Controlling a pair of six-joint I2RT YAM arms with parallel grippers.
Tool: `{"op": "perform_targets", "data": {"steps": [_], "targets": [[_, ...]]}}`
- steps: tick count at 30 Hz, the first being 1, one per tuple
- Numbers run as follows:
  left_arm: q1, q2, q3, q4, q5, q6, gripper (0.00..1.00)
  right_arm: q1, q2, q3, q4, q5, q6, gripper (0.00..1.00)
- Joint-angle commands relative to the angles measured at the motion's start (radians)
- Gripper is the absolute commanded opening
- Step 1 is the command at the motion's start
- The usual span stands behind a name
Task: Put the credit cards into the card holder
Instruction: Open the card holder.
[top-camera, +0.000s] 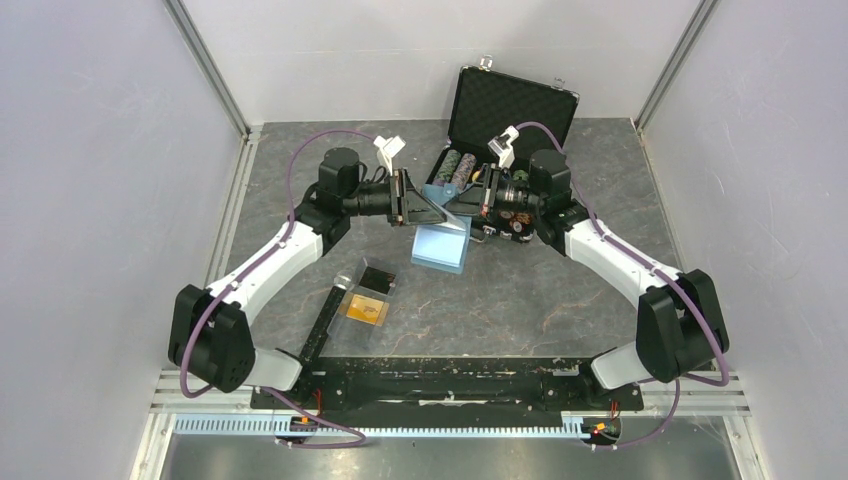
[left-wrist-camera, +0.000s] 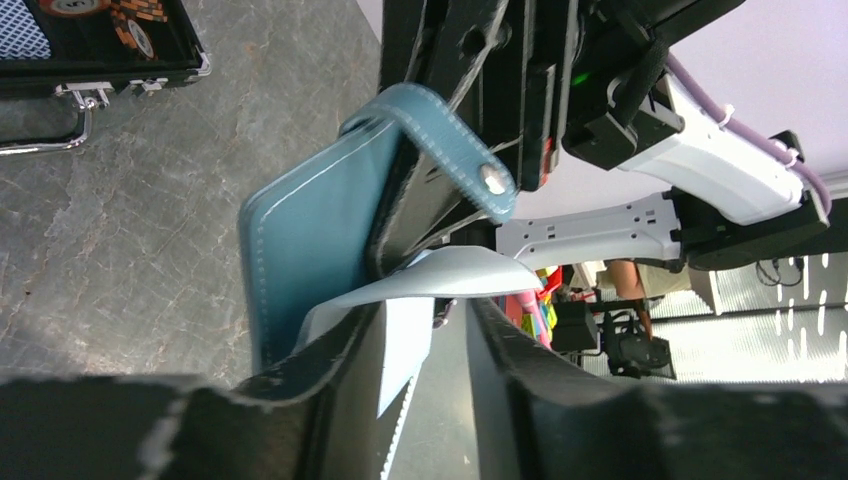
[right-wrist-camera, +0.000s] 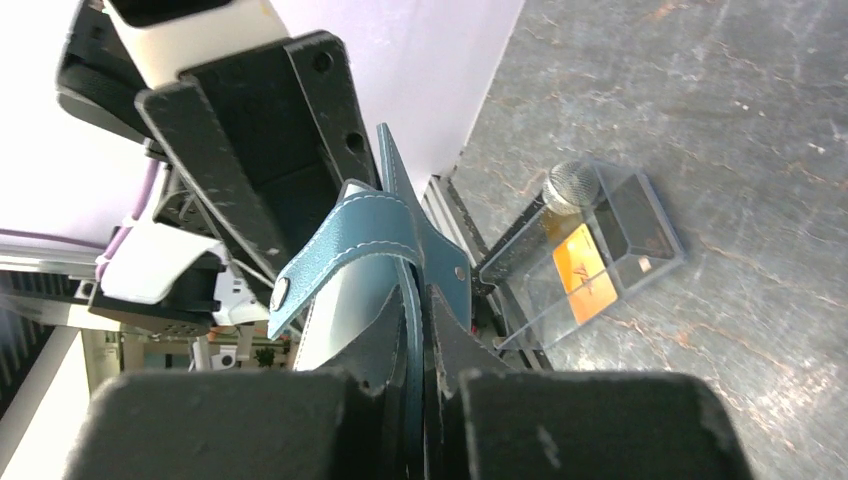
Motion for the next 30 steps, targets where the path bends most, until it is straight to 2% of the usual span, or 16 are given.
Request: {"op": "perform_targets", "data": {"steps": [1, 4, 6, 10, 14, 17, 21, 24, 30], "targets": [[-0.012, -0.031, 0.013, -0.044, -0.041, 0.146, 0.38, 0.000, 0.005, -0.001, 0.178, -0.062, 0.127, 0.00], [-0.014, -0.042, 0.047, -0.215, -0.157, 0.263, 0.39, 0.001, 0.007, 0.011, 0.153, -0.064, 0.107, 0.00], [-0.014, -0.060, 0.058, -0.278, -0.255, 0.313, 0.46, -0.001, 0.007, 0.010, 0.136, -0.064, 0.094, 0.00], [-0.006, -0.065, 0.080, -0.362, -0.391, 0.342, 0.67, 0.000, 0.000, 0.007, 0.094, -0.059, 0.053, 0.00], [0.012, -0.046, 0.069, -0.315, -0.342, 0.306, 0.76, 0.001, -0.007, 0.007, 0.076, -0.062, 0.022, 0.00], [0.018, -0.023, 0.061, -0.258, -0.270, 0.287, 0.78, 0.002, -0.007, 0.007, 0.076, -0.074, 0.011, 0.00], [0.018, 0.001, 0.048, -0.178, -0.167, 0.245, 0.78, 0.000, -0.004, 0.002, 0.078, -0.084, 0.002, 0.00], [0.018, 0.007, 0.028, -0.084, -0.103, 0.193, 0.74, 0.000, 0.003, -0.005, 0.078, -0.087, 0.000, 0.00], [0.020, 0.015, 0.015, 0.018, -0.069, 0.122, 0.46, 0.002, 0.016, -0.024, 0.083, -0.099, -0.009, 0.00]]}}
